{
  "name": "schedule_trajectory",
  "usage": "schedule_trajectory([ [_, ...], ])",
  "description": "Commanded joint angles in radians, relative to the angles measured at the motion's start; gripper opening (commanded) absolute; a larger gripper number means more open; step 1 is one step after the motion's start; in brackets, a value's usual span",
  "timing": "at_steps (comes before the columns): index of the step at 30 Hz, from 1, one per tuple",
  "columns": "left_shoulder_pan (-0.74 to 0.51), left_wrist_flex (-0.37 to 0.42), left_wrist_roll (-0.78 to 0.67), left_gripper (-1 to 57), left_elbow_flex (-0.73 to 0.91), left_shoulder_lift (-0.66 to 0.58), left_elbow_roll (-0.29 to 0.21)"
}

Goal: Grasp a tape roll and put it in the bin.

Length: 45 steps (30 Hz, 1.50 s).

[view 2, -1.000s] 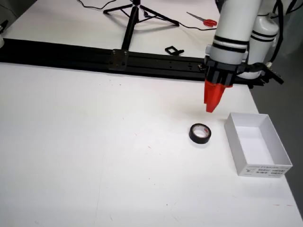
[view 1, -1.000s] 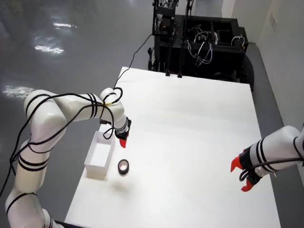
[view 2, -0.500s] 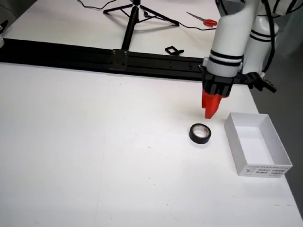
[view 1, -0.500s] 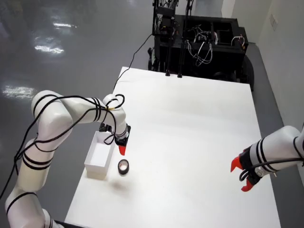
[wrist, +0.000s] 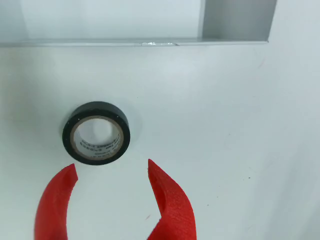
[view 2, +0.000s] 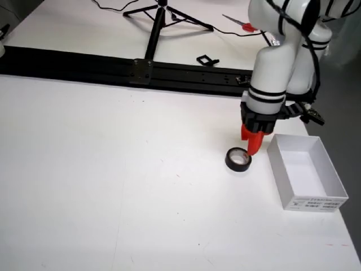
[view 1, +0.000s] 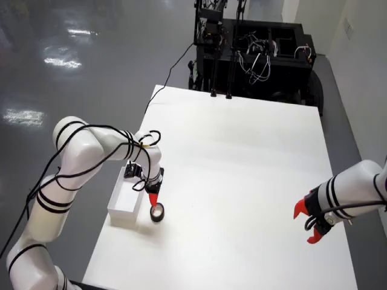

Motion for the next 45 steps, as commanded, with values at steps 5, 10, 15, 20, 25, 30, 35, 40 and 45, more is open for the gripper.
schedule_trajectory([
  [5,0.023,-0.085,-0.063,29.4,0.001,0.072,0.052],
  [10,0.016,-0.117,-0.064,28.7,0.001,0.11,0.06],
  [15,0.009,-0.148,-0.069,28.6,-0.001,0.124,0.06],
  [20,0.006,-0.171,-0.073,27.9,-0.002,0.128,0.063],
  [25,0.011,-0.179,-0.077,26.5,-0.005,0.136,0.064],
  [30,0.009,-0.186,-0.08,26.3,-0.011,0.164,0.063],
  [35,0.008,-0.197,-0.081,25.8,-0.013,0.188,0.061],
  [40,0.008,-0.194,-0.083,13.4,-0.016,0.194,0.061],
  [45,0.006,-0.176,-0.083,-0.6,-0.016,0.194,0.06],
])
